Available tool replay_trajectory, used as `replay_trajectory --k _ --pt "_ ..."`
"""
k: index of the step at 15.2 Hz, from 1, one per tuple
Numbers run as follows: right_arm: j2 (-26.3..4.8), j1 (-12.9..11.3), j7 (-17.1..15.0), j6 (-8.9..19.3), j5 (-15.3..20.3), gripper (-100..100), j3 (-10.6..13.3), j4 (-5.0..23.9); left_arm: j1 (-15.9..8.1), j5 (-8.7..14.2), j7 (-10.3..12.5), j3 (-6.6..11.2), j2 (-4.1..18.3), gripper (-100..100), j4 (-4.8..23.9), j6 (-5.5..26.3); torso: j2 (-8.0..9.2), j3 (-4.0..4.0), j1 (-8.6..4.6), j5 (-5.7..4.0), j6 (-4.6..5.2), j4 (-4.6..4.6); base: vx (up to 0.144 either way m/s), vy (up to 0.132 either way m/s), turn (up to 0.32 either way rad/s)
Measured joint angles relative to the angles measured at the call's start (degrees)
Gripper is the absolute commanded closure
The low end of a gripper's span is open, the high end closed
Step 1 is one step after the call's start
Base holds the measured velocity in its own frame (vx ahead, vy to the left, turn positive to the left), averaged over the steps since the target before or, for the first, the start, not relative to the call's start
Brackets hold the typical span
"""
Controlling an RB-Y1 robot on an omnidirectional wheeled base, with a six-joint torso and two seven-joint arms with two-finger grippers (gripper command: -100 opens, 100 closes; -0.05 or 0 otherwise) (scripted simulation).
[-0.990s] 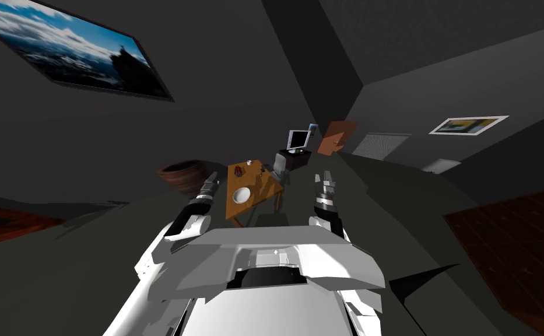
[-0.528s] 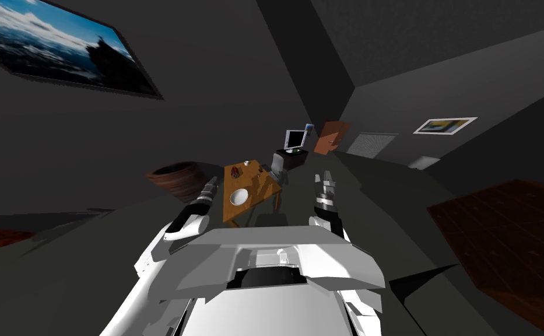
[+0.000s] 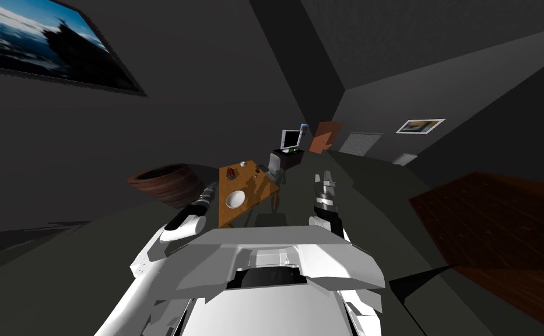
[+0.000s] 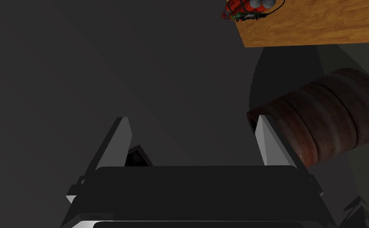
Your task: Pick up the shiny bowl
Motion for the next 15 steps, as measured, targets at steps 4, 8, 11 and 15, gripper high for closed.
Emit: replay_trajectory --k 4,8,11,15 --pt "0.00 0.00 0.00 0.00 0.00 0 0.00 0.00 -0.13 0.90 -0.66 1.08 0.51 -100 1.38 4.62 0.01 0.00 0.00 0.00 -0.02 0.00 0.017 -0.003 -0.101" --pt "0.00 0.00 0.00 0.00 0.00 0 0.00 0.00 -0.99 2.04 -1.87 2.25 1.10 -100 5.38 9.12 -0.03 -0.02 0.00 0.00 0.00 -0.01 0.023 -0.003 -0.128" --pt "0.00 0.00 0.00 0.00 0.00 0 0.00 0.00 -0.98 2.63 -2.24 2.91 1.46 -100 5.89 12.32 0.01 0.01 -0.02 0.00 0.00 0.00 0.015 -0.006 -0.073" --pt "0.00 0.00 0.00 0.00 0.00 0 0.00 0.00 -1.38 3.15 -3.12 3.72 1.42 -100 8.16 16.51 -0.02 -0.01 -0.02 0.00 0.00 0.00 0.020 -0.004 -0.089"
